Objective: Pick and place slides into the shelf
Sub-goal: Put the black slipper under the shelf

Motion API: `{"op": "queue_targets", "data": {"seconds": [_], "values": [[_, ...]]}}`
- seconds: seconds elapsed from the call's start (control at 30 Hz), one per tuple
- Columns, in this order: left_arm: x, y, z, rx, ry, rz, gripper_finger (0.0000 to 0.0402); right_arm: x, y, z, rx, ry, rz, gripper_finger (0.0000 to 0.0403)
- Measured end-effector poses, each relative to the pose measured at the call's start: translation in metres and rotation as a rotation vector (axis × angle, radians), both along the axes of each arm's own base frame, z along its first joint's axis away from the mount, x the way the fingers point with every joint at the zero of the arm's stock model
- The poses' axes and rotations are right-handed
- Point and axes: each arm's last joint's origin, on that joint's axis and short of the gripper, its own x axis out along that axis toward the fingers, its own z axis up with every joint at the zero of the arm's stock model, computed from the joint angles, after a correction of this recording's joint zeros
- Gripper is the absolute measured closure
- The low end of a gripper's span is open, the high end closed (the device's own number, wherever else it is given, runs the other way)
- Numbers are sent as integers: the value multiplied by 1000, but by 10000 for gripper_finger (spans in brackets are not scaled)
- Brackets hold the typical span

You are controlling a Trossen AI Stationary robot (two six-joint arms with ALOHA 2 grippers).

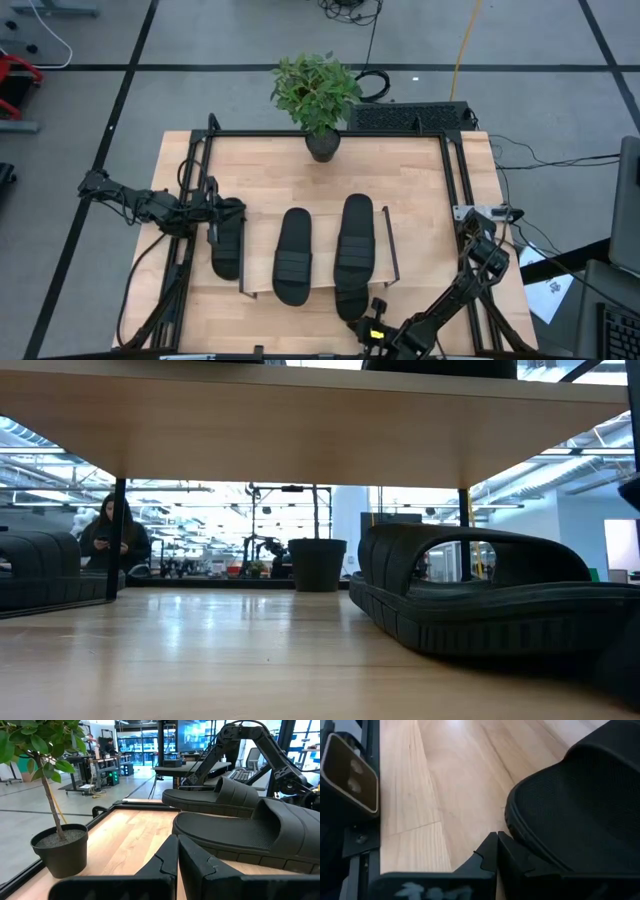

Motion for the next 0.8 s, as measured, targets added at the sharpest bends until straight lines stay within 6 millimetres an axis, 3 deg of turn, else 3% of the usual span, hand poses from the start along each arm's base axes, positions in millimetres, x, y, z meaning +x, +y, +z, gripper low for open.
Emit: {"op": "queue_targets", "data": {"seconds": [0.8], "values": [[0, 0, 0, 0, 0, 1, 385, 13, -19, -2, -84, 53, -23, 403]]}}
